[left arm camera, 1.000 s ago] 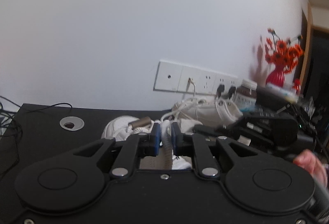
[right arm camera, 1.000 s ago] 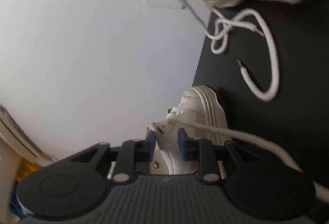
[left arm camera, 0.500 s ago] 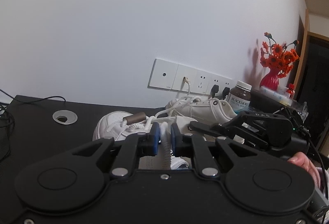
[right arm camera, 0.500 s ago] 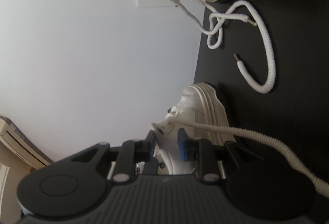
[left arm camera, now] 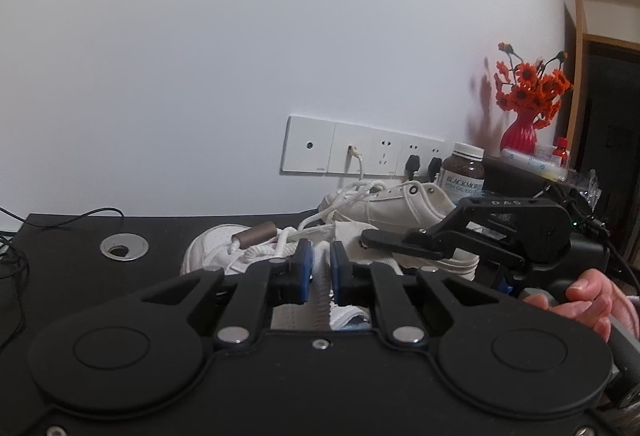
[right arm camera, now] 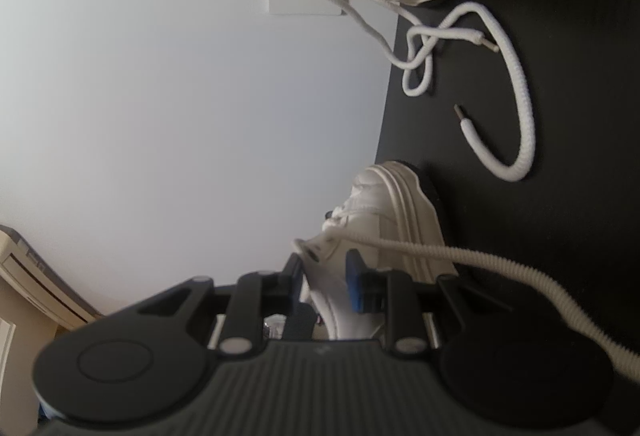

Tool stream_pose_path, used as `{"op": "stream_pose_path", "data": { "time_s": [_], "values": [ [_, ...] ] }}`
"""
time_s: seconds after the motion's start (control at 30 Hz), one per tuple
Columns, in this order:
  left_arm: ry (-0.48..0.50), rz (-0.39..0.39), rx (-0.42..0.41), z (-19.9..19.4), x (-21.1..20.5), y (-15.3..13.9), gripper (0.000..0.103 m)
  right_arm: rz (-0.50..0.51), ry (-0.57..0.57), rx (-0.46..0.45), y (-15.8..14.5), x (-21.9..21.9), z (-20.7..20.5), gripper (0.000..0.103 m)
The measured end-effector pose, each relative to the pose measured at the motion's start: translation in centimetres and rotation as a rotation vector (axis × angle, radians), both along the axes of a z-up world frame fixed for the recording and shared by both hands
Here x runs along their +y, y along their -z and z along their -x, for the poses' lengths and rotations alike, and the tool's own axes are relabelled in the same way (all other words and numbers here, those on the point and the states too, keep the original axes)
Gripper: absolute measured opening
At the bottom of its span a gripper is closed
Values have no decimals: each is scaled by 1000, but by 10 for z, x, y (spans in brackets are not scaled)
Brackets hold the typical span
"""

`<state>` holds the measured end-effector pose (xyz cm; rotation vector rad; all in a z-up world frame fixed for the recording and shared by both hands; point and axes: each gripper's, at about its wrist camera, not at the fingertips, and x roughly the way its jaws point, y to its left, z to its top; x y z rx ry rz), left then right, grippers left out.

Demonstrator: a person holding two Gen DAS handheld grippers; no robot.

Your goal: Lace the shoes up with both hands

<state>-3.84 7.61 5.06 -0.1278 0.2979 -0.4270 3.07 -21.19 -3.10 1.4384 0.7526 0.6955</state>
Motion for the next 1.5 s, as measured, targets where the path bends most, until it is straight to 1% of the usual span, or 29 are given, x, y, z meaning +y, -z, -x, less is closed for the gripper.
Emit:
{"op": "stream_pose_path", "data": {
  "time_s": [0.23,0.6,0.93,1.13,1.33,1.5],
  "values": [
    [9,-24,11,-3,-7,2,9,5,3,-6,-7,4,-1,23],
    [-18,-76,35,-3,-12,-2,10,3,4,-4,-17,11,-1,23],
    [-42,10,34,-5,-5,-4,9,10,7,-9,-28,21,-4,23],
    [-9,-22,73,-12,-13,2,9,12,8,-12,-35,28,-6,23],
    [-8,31,72,-12,-5,1,9,16,8,-15,-43,36,-10,23],
    [-14,4,54,-9,-8,3,9,19,6,-19,-48,44,-14,23]
  ]
}}
